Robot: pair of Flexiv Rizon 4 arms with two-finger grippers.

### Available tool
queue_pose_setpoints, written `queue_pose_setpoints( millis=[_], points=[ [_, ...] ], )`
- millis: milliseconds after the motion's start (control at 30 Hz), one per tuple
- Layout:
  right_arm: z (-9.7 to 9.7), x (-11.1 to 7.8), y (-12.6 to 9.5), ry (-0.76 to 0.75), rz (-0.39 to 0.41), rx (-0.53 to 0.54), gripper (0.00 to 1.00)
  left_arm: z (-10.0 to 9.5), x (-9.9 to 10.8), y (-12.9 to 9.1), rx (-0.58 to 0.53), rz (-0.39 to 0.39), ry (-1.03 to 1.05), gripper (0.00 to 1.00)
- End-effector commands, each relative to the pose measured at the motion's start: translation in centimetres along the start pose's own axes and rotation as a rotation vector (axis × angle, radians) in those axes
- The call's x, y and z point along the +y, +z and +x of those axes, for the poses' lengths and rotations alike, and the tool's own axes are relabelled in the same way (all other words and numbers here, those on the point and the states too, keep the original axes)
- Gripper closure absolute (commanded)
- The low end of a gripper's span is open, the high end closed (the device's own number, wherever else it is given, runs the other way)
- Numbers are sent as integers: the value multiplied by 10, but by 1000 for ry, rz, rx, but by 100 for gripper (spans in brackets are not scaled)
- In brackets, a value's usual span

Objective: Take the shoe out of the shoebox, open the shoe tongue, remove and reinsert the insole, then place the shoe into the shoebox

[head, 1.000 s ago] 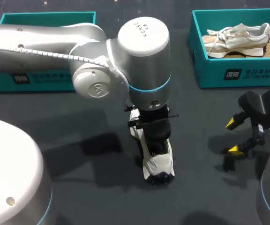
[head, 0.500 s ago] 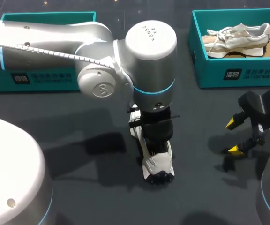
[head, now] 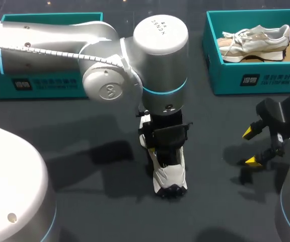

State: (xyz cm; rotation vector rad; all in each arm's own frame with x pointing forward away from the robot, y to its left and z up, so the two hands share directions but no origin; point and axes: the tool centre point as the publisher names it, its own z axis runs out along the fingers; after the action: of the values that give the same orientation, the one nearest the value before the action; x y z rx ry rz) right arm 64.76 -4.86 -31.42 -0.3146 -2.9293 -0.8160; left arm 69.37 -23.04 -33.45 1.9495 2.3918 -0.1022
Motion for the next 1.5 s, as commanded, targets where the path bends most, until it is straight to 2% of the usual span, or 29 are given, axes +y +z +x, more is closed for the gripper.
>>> queue_pose_setpoints(
  millis=[33,133,200,300,500,700,900,1233,1500],
  points=[
    [2,0,0,0,1,-3,0,3,9,-2,-9,22,4,16],
    [2,0,0,0,1,-3,0,3,11,-4,-10,45,12,15],
    [2,0,0,0,1,-3,0,2,12,-3,-8,49,14,23],
    [2,0,0,0,1,-3,0,0,13,-2,-1,58,19,25],
    [2,0,0,0,1,-3,0,-2,16,-2,9,74,25,22],
    [2,0,0,0,1,-3,0,-3,19,0,26,81,30,12],
    [2,0,0,0,1,-3,0,-3,28,0,34,95,30,8],
    [2,0,0,0,1,-3,0,-1,35,-10,26,95,25,10],
    [2,0,0,0,1,-3,0,1,48,-18,22,88,14,24]
  ],
)
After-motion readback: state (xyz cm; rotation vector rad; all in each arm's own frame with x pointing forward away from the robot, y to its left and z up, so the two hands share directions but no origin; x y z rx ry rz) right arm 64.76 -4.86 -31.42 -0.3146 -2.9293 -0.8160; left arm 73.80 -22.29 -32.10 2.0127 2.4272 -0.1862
